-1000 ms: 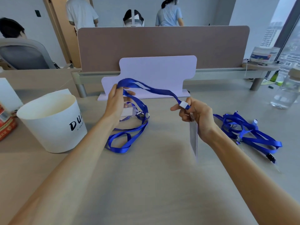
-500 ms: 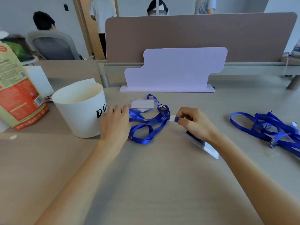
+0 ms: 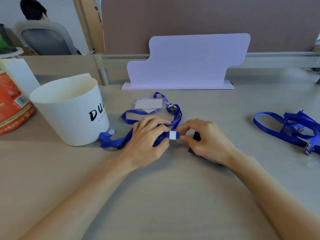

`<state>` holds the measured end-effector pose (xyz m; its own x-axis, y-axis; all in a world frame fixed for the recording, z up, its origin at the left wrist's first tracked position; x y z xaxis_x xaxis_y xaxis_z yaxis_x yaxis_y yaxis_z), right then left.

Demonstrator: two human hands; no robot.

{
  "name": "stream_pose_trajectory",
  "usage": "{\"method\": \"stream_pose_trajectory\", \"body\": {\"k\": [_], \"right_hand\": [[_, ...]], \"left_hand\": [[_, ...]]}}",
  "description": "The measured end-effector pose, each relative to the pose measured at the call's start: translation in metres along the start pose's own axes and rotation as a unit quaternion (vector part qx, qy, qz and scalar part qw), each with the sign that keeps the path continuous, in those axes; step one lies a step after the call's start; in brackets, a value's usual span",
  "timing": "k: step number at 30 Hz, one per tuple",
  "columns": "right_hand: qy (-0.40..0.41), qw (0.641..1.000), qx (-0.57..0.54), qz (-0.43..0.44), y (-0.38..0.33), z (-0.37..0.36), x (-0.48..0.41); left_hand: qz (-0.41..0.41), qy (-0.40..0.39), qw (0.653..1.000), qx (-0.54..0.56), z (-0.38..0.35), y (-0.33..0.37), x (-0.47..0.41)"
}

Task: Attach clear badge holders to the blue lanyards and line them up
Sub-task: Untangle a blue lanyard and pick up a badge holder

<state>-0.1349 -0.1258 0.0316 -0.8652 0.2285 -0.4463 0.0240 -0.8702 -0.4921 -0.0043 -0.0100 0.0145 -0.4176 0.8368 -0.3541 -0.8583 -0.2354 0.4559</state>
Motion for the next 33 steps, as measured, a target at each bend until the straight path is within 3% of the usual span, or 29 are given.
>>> {"method": "stream_pose_trajectory", "body": {"k": [5,12,19,23,33], "right_hand": [[0.001,0.999,-0.032,-0.01,0.001,-0.003,-0.002],[-0.036,0.999,0.005,0.004,0.005,-0.005,0.0],[-0.067,0.998,0.014,0.013,0.0,-0.012,0.0],[-0.104,0.993,0.057,0.0,0.0,-0.02,0.003],[0.003,0.992,0.1,-0.082,0.012,0.007,0.004]], "left_hand": [[0.029,0.002,0.998,0.055,0.003,-0.005,-0.003],[0.085,-0.023,0.985,0.149,0.008,-0.003,0.0],[0.088,-0.051,0.978,0.18,0.012,0.0,0.003],[0.051,-0.076,0.99,0.105,0.014,0.006,0.009],[-0.034,-0.015,0.995,-0.093,0.028,-0.012,0.005]]}}
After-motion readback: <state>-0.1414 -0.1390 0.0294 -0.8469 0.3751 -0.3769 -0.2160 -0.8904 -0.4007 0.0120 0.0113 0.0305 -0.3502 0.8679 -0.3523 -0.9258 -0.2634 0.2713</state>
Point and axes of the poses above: each hand's wrist, its own x-axis away from the middle knuckle, its own z-axis out of the back of the hand, y = z × x, the point moved 4 cm from there along -x, towards the middle knuckle, and after that the axes turned 11 degrees about z, right-handed, at the moved point
